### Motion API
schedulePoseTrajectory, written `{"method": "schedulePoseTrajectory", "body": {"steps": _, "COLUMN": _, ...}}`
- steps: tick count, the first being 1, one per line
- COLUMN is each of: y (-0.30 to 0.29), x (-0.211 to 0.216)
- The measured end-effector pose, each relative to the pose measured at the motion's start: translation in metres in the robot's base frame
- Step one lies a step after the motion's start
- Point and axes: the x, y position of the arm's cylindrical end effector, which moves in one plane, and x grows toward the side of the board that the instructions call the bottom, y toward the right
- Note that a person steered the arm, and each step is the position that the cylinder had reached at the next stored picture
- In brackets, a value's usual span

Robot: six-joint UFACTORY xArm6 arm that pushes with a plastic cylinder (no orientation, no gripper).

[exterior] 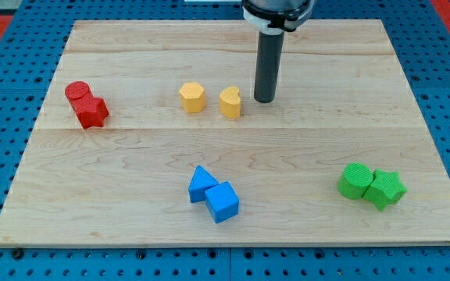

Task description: Push the yellow heart diagonally to the bottom left side of the hexagon

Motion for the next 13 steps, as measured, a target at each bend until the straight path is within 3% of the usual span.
{"method": "schedulePoseTrajectory", "body": {"steps": 2, "y": -0.045, "x": 0.0}}
{"method": "schedulePoseTrajectory", "body": {"steps": 4, "y": -0.054, "x": 0.003}}
{"method": "schedulePoseTrajectory", "body": {"steps": 9, "y": -0.098, "x": 0.055}}
{"method": "schedulePoseTrajectory", "body": {"steps": 11, "y": -0.142, "x": 0.064}}
{"method": "schedulePoseTrajectory", "body": {"steps": 13, "y": -0.151, "x": 0.065}}
